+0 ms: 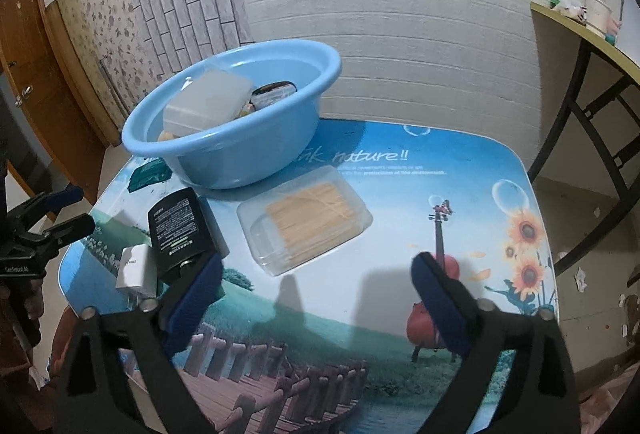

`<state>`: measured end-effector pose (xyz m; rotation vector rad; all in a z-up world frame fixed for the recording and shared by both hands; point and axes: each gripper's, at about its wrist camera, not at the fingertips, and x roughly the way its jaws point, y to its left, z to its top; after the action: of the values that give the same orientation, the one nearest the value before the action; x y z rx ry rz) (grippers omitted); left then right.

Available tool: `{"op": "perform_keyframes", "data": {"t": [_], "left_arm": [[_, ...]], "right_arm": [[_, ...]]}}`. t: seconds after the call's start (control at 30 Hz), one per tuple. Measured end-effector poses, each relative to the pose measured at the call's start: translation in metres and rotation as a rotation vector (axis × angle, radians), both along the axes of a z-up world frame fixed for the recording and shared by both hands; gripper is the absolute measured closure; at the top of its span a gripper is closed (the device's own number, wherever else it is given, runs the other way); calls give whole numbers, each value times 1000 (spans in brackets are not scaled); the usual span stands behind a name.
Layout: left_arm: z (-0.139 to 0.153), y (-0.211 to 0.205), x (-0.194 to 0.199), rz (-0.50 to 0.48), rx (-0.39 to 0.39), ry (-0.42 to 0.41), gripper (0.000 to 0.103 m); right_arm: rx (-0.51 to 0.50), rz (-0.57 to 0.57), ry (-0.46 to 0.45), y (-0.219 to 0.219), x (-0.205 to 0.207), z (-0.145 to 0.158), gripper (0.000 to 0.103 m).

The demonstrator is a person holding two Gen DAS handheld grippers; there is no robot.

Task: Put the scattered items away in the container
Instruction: 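Move the left gripper to the dark green sachet while the right moves to the toothpick box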

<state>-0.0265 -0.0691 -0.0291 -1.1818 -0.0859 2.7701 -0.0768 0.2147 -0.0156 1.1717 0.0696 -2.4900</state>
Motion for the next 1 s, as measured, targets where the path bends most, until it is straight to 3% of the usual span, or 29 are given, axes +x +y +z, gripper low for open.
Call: {"op": "perform_keyframes", "data": {"t": [0.57, 1.0], "left_arm": [[-23, -34, -31, 38, -9, -40, 5], [-48, -53, -70, -30, -72, -95, 5]], "right_arm": [[47, 11, -33, -14, -19, -14, 0], [126, 66, -37, -37, -42, -24, 0]]}}
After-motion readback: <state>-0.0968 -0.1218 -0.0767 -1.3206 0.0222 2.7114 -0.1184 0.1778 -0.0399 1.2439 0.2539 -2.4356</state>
